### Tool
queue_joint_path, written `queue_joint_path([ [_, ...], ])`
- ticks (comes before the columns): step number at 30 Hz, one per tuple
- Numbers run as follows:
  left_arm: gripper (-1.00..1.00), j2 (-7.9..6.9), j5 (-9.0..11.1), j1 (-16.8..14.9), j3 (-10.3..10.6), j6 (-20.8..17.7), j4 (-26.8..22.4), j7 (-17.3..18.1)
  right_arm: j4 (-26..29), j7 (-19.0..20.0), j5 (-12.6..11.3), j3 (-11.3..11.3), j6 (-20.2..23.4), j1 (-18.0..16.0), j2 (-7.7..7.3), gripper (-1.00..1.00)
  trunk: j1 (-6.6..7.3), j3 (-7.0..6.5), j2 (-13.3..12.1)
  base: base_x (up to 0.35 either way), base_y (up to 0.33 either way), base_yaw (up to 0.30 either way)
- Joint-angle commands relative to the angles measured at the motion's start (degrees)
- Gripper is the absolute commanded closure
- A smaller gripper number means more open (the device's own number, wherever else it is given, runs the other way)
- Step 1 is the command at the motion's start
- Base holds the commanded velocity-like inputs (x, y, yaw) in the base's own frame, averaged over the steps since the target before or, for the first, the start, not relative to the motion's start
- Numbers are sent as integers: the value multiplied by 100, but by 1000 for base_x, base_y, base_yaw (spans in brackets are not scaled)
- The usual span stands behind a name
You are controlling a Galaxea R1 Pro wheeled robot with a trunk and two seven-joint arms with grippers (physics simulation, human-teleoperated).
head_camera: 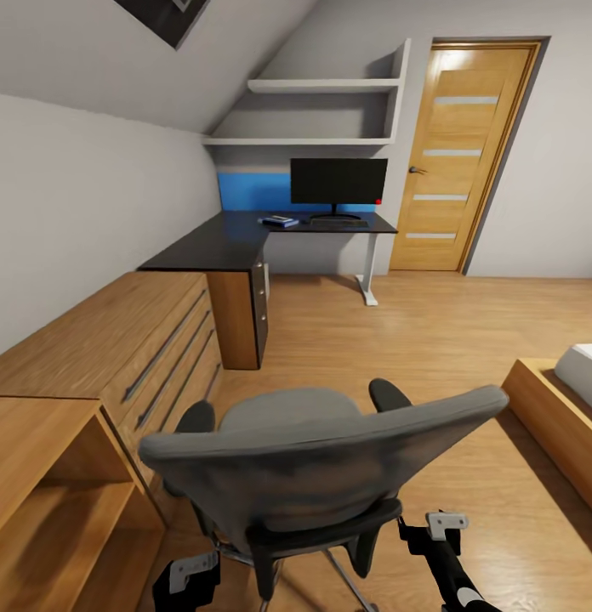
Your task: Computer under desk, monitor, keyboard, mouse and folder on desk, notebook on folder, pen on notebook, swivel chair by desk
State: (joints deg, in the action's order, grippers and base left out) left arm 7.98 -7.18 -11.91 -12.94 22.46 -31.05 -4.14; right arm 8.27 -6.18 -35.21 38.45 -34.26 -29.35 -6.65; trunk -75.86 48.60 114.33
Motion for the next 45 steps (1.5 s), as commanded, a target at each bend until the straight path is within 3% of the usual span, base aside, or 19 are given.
queue_joint_path([
  [1,-100,5,-62,-4,-31,29,2,-16,8,-51,-3,46,-2,-1,-3,-100,0,5,2,65,-81,0],
  [45,-100,2,-64,-4,-32,154,2,-16,8,-58,-3,40,-5,-1,-12,-100,0,5,2,175,-151,0],
])
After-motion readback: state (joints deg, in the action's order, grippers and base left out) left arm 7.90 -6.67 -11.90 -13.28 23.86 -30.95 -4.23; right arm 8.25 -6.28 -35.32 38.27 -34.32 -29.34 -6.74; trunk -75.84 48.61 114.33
